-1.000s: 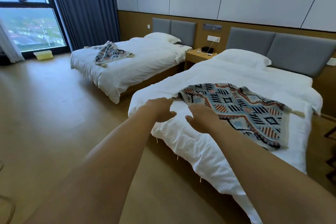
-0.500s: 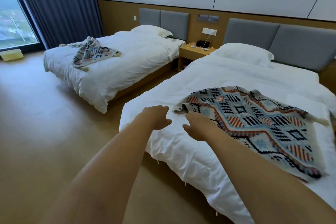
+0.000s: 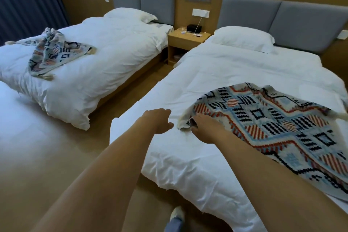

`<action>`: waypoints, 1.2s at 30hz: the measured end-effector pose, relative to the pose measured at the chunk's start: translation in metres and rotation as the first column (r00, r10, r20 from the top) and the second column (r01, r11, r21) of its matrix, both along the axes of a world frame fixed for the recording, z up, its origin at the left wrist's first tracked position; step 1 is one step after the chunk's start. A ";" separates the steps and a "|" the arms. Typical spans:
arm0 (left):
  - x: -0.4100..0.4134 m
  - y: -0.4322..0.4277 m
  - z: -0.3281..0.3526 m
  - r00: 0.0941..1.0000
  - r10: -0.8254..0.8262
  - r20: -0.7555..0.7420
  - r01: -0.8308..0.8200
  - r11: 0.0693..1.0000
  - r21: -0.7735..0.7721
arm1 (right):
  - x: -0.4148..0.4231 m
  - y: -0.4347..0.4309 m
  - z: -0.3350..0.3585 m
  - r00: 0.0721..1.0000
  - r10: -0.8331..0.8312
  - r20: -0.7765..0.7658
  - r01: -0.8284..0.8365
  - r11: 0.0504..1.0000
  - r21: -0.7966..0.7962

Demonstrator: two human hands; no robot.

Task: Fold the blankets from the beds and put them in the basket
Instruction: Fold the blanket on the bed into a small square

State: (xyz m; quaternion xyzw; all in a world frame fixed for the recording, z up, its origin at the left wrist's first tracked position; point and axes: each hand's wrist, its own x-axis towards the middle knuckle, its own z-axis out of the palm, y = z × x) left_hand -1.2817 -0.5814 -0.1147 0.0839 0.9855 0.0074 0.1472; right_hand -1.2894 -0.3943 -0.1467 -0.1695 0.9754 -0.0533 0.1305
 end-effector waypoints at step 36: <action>-0.542 0.116 -0.202 0.615 -0.691 0.380 0.731 0.680 0.052 | -0.404 0.043 -0.145 0.479 -0.790 0.383 0.872 0.479 -0.102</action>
